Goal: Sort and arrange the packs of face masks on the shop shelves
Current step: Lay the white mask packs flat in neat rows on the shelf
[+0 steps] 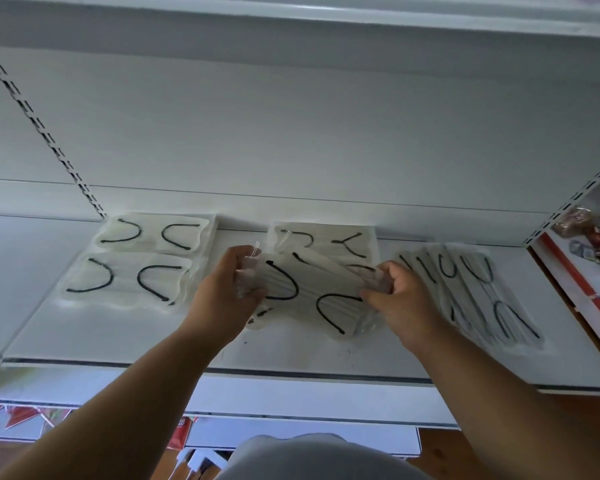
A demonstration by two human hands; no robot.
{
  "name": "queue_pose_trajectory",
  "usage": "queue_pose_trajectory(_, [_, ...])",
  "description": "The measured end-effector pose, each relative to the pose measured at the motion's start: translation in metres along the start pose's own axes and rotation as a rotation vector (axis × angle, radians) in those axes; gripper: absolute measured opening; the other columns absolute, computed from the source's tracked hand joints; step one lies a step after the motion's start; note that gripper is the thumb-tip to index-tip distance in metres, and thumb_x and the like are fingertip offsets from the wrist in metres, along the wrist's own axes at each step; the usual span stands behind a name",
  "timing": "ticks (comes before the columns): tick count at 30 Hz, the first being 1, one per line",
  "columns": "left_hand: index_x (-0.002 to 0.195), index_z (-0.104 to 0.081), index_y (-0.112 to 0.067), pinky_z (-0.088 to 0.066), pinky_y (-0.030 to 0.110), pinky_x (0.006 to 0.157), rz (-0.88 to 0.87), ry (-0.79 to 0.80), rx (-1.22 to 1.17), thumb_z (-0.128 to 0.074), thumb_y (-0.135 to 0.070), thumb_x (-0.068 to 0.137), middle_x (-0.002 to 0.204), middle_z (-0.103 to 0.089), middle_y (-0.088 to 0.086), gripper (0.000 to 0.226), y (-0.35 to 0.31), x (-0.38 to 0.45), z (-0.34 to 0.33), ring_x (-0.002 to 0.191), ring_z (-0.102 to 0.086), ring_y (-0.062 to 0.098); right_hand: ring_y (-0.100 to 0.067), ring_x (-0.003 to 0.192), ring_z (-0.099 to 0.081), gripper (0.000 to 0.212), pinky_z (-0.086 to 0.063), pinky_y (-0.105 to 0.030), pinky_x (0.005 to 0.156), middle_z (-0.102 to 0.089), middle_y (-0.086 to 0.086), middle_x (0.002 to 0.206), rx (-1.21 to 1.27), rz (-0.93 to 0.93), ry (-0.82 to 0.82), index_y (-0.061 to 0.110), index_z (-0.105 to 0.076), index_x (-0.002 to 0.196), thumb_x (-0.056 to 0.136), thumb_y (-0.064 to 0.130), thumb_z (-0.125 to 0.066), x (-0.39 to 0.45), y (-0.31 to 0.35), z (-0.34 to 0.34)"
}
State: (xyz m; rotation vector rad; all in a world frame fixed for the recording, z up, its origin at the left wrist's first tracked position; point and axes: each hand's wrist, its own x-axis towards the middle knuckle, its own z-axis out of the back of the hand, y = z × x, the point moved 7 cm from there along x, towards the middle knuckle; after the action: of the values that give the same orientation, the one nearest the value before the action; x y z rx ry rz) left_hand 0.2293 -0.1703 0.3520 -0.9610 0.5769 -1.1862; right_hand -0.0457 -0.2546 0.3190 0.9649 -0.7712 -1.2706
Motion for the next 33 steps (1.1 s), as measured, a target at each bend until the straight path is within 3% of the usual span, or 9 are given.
queue_pose_trajectory(5, [0.124,-0.055,-0.029,-0.054,0.027,0.084,0.22,0.026,-0.372,-0.08,0.008,0.075,0.104,-0.068,-0.002,0.067,0.037,-0.002,-0.011,0.087,-0.067,0.006,-0.018,0.069,-0.05,0.019,-0.044,-0.035,0.065,-0.054,-0.009,0.072,0.164,-0.034,-0.067,0.02,-0.064,0.081,0.073,0.021,-0.082,-0.007,-0.011,0.008])
queue_pose_trajectory(8, [0.117,-0.06,-0.029,-0.051,0.029,0.081,0.307,0.062,-0.519,-0.078,0.006,0.078,0.101,-0.07,-0.004,0.055,0.047,-0.002,-0.022,0.093,-0.066,0.017,-0.023,0.075,-0.058,0.028,-0.051,-0.042,0.071,-0.063,-0.026,0.088,0.138,-0.023,-0.04,0.024,-0.066,0.085,0.064,0.035,-0.08,-0.01,-0.007,0.008])
queue_pose_trajectory(11, [0.099,-0.063,-0.039,-0.049,0.027,0.079,0.278,0.021,-0.505,-0.079,0.001,0.078,0.08,-0.07,-0.02,0.048,0.037,0.003,-0.023,0.088,-0.064,0.013,-0.026,0.087,-0.066,0.031,-0.055,-0.049,0.082,-0.068,-0.014,0.093,0.173,0.021,-0.029,0.028,-0.065,0.092,0.065,0.031,-0.08,-0.008,0.008,0.009])
queue_pose_trajectory(15, [0.092,-0.061,-0.039,-0.048,0.023,0.076,0.118,-0.043,-0.292,-0.075,-0.004,0.082,0.081,-0.066,-0.025,0.038,0.017,0.009,-0.013,0.082,-0.061,0.004,-0.009,0.092,-0.051,0.05,-0.045,-0.031,0.086,-0.054,0.013,0.096,0.271,0.054,-0.074,0.04,-0.058,0.104,0.063,0.019,-0.076,-0.001,0.025,0.015])
queue_pose_trajectory(19, [0.093,-0.058,-0.049,-0.055,0.04,0.079,0.202,0.006,-0.271,-0.078,-0.007,0.078,0.09,-0.064,-0.012,0.049,0.033,0.004,-0.018,0.087,-0.06,0.017,-0.011,0.089,-0.062,0.048,-0.052,-0.034,0.082,-0.065,0.003,0.098,0.317,-0.064,-0.071,0.039,-0.06,0.101,0.067,0.011,-0.079,-0.018,-0.003,0.005])
queue_pose_trajectory(22, [0.099,-0.059,-0.043,-0.046,0.03,0.049,0.231,0.054,-0.279,-0.075,-0.008,0.085,0.087,-0.067,-0.008,0.041,0.039,-0.001,-0.029,0.07,-0.059,0.021,-0.002,0.066,-0.061,0.03,-0.051,-0.022,0.061,-0.066,0.0,0.084,0.236,-0.123,-0.039,0.021,-0.064,0.095,0.079,-0.002,-0.076,-0.027,-0.016,-0.001])
queue_pose_trajectory(24, [0.099,-0.062,-0.04,-0.037,0.025,0.044,0.255,0.04,-0.284,-0.073,-0.009,0.088,0.077,-0.063,-0.005,0.035,0.04,-0.001,-0.031,0.051,-0.049,0.015,-0.012,0.064,-0.059,0.022,-0.048,-0.025,0.055,-0.065,-0.002,0.079,0.163,-0.118,-0.053,0.021,-0.065,0.089,0.081,0.004,-0.076,-0.025,-0.015,0.001])
queue_pose_trajectory(29, [0.094,-0.061,-0.045,-0.048,0.035,0.059,0.235,0.006,-0.331,-0.076,-0.01,0.079,0.089,-0.066,-0.001,0.04,0.032,0.002,-0.026,0.074,-0.059,0.023,-0.008,0.069,-0.05,0.031,-0.042,-0.025,0.064,-0.056,0.011,0.076,0.059,0.011,-0.107,0.03,-0.061,0.088,0.08,0.003,-0.074,-0.016,0.003,0.014])
queue_pose_trajectory(33, [0.108,-0.059,-0.037,-0.044,0.032,0.056,0.247,0.093,-0.255,-0.071,-0.008,0.075,0.083,-0.062,-0.002,0.046,0.039,-0.003,-0.035,0.067,-0.053,0.02,-0.009,0.082,-0.06,0.036,-0.048,-0.021,0.067,-0.064,0.004,0.09,0.044,-0.07,-0.015,0.033,-0.057,0.096,0.082,0.005,-0.074,-0.022,-0.01,0.002])
